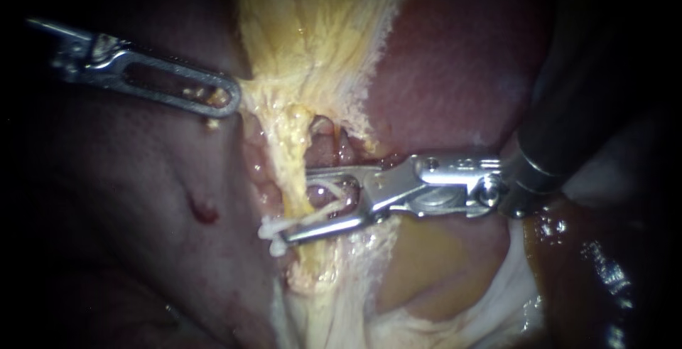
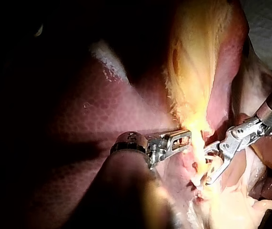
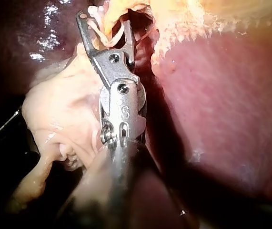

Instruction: Clipping third clip left tube

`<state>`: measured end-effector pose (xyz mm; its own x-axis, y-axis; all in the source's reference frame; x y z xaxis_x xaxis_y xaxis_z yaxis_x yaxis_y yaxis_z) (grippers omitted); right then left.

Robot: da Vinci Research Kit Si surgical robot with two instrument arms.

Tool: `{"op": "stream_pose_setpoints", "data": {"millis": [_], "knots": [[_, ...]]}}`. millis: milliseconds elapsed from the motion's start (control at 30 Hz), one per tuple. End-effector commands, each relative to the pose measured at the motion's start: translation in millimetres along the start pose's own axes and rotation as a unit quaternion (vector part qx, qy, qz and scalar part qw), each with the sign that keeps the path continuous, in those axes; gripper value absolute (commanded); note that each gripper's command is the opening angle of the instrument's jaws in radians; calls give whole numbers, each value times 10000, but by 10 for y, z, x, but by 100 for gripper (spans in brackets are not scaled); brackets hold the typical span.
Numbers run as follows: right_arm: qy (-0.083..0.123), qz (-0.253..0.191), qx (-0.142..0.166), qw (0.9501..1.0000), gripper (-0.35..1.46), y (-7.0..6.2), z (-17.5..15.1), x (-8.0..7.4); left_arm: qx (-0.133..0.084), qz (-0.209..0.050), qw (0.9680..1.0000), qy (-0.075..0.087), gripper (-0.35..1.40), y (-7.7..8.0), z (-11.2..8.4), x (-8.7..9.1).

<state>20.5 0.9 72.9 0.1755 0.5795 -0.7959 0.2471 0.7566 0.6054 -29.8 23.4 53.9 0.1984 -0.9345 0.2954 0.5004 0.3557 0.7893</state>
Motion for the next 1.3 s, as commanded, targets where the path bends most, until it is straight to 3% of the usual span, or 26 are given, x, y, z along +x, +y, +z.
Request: {"op": "stream_pose_setpoints", "data": {"millis": [33,567,1000,1300], "knots": [[-8,1,15,10000,50,-1,3,-1,-2,-2,10000,-3,-35,0,0,0],[118,22,156,9998,50,0,27,1,-5,-2,10000,-5,-35,0,2,0],[179,131,487,9986,50,-12,37,5,-2,-1,10000,-3,-35,1,1,0],[210,178,529,9982,50,-13,39,13,-2,0,10000,-3,-35,1,1,0]]}}
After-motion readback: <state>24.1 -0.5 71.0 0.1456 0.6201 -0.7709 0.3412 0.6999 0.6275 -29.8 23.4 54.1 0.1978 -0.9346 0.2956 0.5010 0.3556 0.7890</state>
